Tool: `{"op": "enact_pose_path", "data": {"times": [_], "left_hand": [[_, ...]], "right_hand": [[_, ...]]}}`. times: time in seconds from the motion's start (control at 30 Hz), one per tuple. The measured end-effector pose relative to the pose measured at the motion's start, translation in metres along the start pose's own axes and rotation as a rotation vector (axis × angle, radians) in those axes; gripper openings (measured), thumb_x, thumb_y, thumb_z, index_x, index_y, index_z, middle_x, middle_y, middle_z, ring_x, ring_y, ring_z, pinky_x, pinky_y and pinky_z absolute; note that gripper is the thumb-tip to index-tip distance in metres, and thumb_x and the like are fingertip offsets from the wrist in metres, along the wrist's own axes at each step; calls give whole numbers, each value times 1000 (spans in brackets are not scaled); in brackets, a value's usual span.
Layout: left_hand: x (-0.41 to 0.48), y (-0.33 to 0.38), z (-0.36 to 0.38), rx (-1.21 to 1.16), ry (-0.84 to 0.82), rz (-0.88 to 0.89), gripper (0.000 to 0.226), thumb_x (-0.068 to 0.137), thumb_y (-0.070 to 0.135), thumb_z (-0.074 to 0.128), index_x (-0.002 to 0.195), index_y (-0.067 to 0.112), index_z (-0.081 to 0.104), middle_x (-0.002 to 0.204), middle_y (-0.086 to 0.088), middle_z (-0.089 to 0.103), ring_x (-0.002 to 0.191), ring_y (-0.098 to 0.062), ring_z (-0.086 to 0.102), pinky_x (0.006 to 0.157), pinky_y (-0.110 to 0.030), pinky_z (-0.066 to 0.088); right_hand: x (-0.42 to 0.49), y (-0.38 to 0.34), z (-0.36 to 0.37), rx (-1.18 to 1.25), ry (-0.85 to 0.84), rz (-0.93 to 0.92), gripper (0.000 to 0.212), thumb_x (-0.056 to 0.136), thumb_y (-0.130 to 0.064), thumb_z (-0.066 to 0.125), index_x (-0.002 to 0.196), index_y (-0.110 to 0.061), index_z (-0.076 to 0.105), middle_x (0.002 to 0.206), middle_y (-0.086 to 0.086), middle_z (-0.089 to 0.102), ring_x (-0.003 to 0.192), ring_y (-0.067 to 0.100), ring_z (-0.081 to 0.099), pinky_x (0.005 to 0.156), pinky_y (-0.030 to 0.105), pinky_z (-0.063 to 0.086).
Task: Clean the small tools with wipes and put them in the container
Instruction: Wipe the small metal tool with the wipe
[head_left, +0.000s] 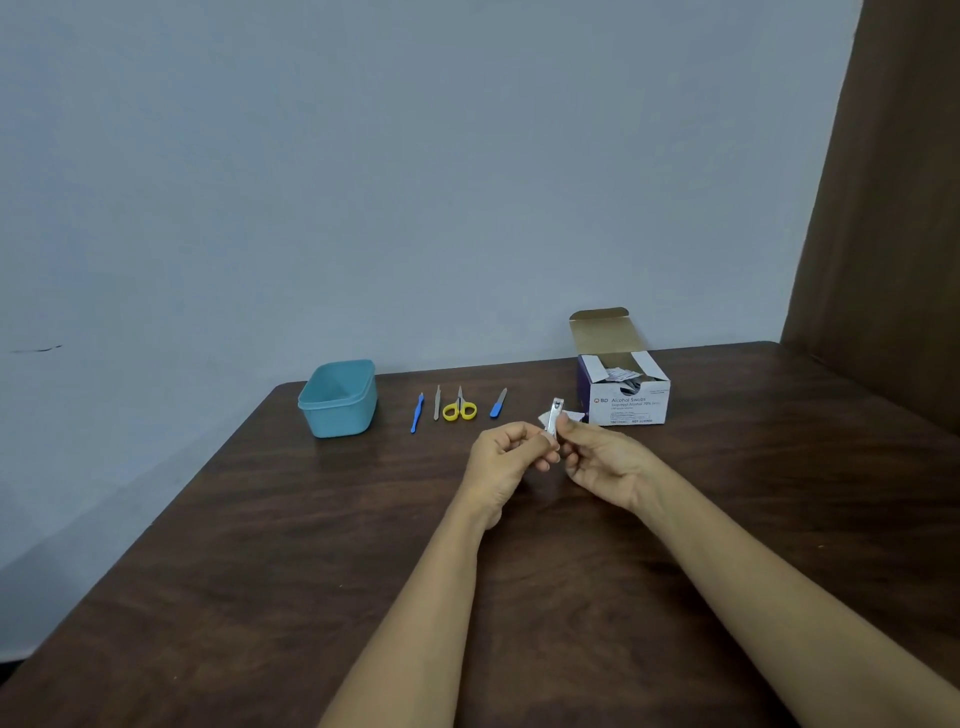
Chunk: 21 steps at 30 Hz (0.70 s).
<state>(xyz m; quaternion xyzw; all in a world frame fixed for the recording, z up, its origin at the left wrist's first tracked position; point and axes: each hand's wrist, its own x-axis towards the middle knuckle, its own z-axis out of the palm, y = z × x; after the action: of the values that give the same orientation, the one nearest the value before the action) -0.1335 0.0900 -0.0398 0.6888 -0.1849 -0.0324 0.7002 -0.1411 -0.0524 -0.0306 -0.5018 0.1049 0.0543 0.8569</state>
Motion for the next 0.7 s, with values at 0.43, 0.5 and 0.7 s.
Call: {"op": "enact_pose_path", "data": {"times": [0.43, 0.5, 0.7], "left_hand": [[-3, 7, 0, -25, -12, -25, 16, 90, 2, 58, 78, 6, 69, 65, -1, 66, 56, -2, 56, 56, -11, 44], [-4, 8, 1, -16, -20, -31, 16, 89, 2, 58, 78, 6, 69, 64, 0, 66, 55, -2, 55, 56, -11, 44], [-6, 11, 1, -16, -34, -40, 19, 90, 1, 57, 76, 7, 69, 63, 1, 66, 55, -1, 57, 56, -11, 45]], "right_hand": [[5, 3, 0, 7, -112, 11, 24, 75, -27, 67, 96, -14, 65, 68, -4, 59, 59, 4, 48, 59, 16, 40], [6, 3, 0, 36, -97, 6, 19, 82, -30, 65, 93, -15, 66, 66, -3, 54, 60, 6, 45, 62, 18, 38], [8, 6, 0, 73, -127, 3, 21, 78, -36, 66, 87, -17, 67, 66, -1, 52, 61, 10, 44, 67, 23, 38]]}}
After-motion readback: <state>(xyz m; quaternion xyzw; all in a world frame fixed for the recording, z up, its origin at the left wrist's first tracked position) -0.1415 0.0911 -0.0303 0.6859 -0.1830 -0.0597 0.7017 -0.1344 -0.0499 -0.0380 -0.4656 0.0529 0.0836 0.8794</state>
